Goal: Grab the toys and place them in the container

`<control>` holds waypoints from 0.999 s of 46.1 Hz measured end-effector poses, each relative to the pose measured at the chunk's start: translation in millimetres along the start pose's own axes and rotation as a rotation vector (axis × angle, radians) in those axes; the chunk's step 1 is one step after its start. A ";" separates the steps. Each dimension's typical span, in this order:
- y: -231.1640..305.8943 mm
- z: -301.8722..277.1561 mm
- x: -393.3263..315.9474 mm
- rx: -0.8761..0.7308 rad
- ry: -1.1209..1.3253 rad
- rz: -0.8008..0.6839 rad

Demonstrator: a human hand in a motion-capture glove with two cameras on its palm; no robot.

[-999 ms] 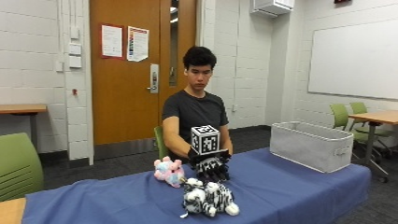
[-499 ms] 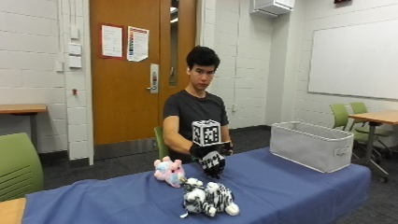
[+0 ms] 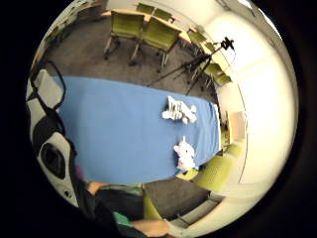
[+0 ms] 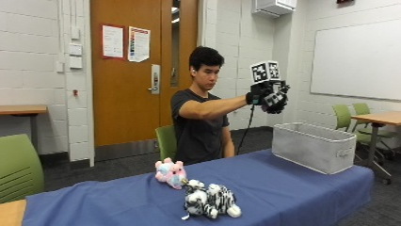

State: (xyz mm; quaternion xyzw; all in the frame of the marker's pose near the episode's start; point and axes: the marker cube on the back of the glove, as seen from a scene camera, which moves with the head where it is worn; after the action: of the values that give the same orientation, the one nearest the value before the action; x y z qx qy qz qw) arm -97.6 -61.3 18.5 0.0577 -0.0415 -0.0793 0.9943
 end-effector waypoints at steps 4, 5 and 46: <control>-17.8 -16.0 -66.5 0.008 -0.038 -0.065; -20.9 -18.6 -83.5 0.009 -0.050 -0.081; -37.2 -4.8 -267.1 -0.099 -0.067 -0.321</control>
State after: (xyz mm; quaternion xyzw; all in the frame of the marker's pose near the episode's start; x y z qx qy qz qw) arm -365.7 -53.9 -10.4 0.0118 -0.0610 -0.2407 0.9686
